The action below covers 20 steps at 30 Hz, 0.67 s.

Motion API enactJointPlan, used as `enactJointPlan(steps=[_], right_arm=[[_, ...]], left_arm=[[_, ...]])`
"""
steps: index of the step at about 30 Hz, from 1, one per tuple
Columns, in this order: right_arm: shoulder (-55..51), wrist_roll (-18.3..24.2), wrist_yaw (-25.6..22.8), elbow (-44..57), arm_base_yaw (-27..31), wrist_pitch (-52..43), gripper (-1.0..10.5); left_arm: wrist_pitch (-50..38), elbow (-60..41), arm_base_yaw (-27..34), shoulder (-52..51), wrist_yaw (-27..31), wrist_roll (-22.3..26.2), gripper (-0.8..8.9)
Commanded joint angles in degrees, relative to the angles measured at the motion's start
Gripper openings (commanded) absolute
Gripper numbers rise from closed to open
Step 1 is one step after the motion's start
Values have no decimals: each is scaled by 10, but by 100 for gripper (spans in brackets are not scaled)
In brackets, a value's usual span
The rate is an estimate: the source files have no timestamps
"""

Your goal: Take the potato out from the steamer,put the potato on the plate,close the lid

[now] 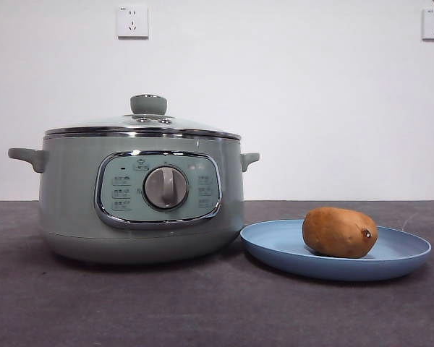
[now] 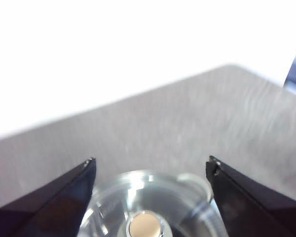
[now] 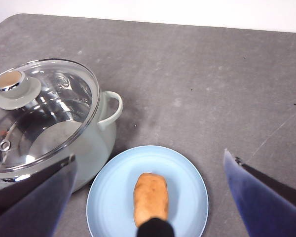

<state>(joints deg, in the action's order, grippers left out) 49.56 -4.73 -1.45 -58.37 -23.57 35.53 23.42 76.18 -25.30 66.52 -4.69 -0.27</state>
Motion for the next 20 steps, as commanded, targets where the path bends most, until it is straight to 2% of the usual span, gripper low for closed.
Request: enactJointPlan(steps=[1,4,7,10,13,15,20], right_arm=[[-3,-4,18,0,-1,-3,500],[-6,-3,65,-1,-1,-8,493],[-15,5,116,-1,-1,-15,368],[-25,8,154,-1,-1,-24,241],[-37,8,165,-1,-1,-32,95],[-44,8,165,-1,-1,-35,-6],[-58,8,165,-1,-1,-37,-12]], left_arm=[[16,0,-2,-49,-1,-4,377],[38,0,-2,-93,1,-3,372],[68,0,-2,-126,2,14,345],[102,0,-2,-151,1,40,194],[134,0,-3,-168,1,48,0],[144,-2,-3,-178,2,48,-9],[132,-41,-3,-214,19,43,-8]])
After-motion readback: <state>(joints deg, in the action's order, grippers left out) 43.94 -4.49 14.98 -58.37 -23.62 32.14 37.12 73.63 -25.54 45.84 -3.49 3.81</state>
